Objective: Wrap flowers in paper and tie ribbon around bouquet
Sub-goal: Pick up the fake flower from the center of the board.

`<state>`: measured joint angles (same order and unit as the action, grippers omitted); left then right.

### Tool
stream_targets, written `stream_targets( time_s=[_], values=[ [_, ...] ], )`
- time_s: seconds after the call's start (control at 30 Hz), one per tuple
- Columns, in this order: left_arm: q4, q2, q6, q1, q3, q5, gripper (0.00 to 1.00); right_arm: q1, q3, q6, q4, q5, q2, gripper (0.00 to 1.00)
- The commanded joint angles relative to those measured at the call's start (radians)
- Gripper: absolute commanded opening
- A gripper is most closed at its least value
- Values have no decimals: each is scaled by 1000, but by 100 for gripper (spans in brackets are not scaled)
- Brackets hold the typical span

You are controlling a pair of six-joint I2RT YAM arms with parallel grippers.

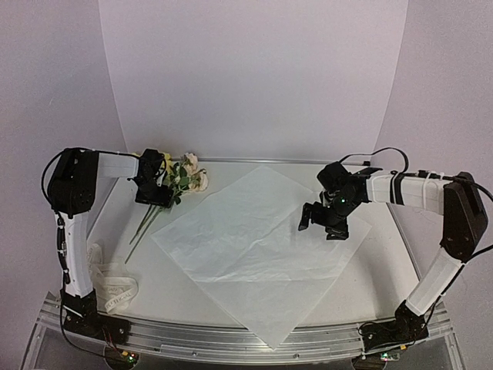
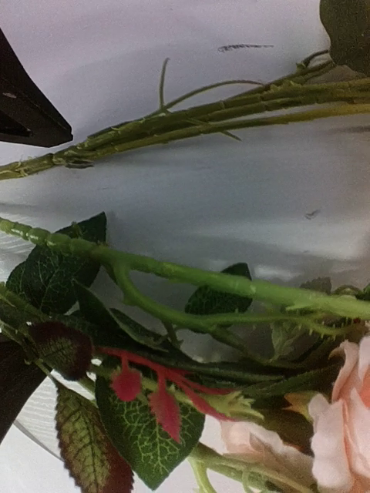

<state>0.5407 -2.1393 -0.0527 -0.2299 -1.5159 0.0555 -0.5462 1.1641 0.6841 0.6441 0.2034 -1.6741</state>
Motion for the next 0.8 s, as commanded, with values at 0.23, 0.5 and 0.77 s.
stream_targets(
  time_s=[0.23, 0.5, 0.77],
  values=[
    [-7, -73, -12, 53, -38, -127, 30, 11, -18, 12, -2, 4, 20, 98],
    [-22, 22, -76, 53, -59, -78, 0, 12, -12, 12, -2, 6, 15, 98],
    [18, 181, -167, 41, -128, -40, 0, 12, -10, 11, 6, -19, 24, 98]
  ],
)
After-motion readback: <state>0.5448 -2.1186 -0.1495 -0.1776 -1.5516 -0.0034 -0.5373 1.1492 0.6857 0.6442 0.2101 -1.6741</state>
